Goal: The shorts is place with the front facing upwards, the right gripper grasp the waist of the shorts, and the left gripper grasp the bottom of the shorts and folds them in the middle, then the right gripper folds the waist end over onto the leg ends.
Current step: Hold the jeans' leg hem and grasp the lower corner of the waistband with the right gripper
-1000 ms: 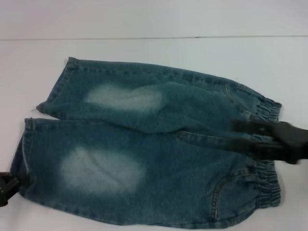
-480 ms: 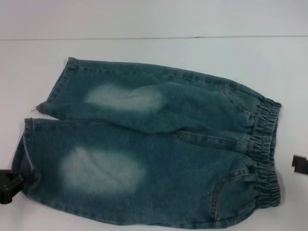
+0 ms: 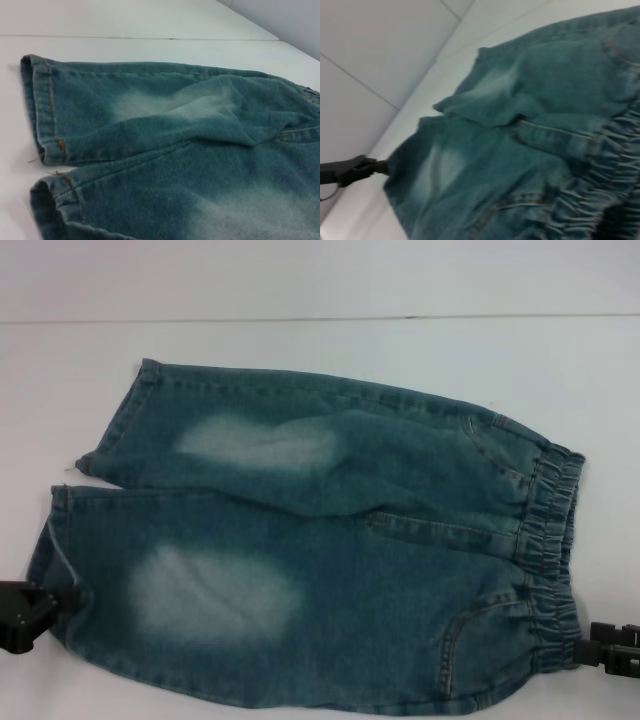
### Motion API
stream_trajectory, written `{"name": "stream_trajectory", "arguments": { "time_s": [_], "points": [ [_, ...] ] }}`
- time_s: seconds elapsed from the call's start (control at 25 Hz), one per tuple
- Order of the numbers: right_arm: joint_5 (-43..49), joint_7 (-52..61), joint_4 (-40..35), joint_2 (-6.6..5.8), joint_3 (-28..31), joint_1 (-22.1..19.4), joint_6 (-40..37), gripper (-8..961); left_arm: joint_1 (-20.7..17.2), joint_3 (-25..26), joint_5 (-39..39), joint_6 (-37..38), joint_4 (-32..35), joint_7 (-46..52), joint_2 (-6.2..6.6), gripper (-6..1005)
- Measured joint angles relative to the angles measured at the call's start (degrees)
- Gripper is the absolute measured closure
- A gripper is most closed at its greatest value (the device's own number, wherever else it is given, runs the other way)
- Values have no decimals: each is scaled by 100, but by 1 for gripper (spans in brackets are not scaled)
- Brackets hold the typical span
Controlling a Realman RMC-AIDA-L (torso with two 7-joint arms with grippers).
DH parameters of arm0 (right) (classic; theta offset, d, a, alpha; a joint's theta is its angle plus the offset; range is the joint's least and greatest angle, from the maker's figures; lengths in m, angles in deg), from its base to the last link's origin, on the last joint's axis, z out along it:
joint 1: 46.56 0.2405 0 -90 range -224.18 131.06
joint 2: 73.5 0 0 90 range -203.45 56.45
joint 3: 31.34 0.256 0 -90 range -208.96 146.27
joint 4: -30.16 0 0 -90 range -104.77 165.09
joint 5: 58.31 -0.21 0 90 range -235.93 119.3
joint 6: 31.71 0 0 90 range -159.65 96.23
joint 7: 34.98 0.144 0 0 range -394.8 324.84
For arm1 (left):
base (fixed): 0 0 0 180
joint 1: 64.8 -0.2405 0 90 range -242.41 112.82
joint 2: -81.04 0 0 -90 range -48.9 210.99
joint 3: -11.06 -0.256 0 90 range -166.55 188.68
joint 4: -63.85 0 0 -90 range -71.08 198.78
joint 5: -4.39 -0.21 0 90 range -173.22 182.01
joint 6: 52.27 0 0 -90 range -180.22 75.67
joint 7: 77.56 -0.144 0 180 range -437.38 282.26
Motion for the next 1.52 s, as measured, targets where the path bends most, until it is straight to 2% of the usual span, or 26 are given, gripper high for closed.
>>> {"name": "stream_trajectory", "arguments": {
  "time_s": [0.24,0.84,1.04,1.16,1.52],
  "points": [
    [11,12,2,22,-1,43,209,91,48,-10,-22,-1,-12,0,-2,998],
    [342,182,-5,144,-105,319,110,138,95,-16,-30,13,-26,11,-6,999],
    [351,115,-36,92,-53,332,-101,154,98,-18,-22,25,-25,3,-6,999],
    [355,33,-68,107,-55,338,-41,163,98,-18,7,31,-27,1,-6,999],
    [536,122,-56,183,-97,491,154,481,97,12,37,140,-24,3,-6,998]
  ]
}}
